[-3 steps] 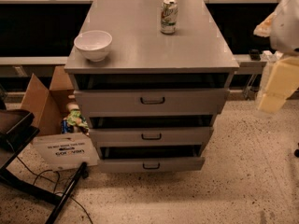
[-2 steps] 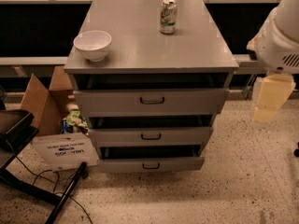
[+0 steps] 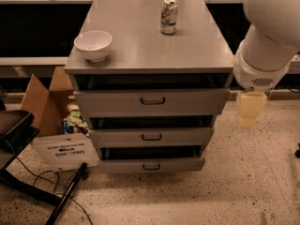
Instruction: Open top drawer
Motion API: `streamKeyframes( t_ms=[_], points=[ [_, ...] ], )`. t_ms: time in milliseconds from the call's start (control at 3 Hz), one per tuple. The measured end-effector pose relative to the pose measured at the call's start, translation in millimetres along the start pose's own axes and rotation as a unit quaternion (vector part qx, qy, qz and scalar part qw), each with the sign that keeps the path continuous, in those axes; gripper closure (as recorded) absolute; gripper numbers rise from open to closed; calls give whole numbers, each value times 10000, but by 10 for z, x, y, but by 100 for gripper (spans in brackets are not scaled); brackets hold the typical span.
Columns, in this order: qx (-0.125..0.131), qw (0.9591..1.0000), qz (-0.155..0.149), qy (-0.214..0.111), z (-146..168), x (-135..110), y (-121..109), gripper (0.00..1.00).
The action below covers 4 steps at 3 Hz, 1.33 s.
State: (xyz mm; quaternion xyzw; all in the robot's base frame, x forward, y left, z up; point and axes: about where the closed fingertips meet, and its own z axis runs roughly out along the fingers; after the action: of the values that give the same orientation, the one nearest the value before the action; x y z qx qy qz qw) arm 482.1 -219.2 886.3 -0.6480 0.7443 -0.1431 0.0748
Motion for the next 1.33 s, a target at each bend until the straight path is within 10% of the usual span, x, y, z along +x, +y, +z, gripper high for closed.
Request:
streamKeyframes(
  t_ms=[1333],
  points=[
    [-452, 9966, -82, -689, 1653, -437, -445, 0]
  ],
)
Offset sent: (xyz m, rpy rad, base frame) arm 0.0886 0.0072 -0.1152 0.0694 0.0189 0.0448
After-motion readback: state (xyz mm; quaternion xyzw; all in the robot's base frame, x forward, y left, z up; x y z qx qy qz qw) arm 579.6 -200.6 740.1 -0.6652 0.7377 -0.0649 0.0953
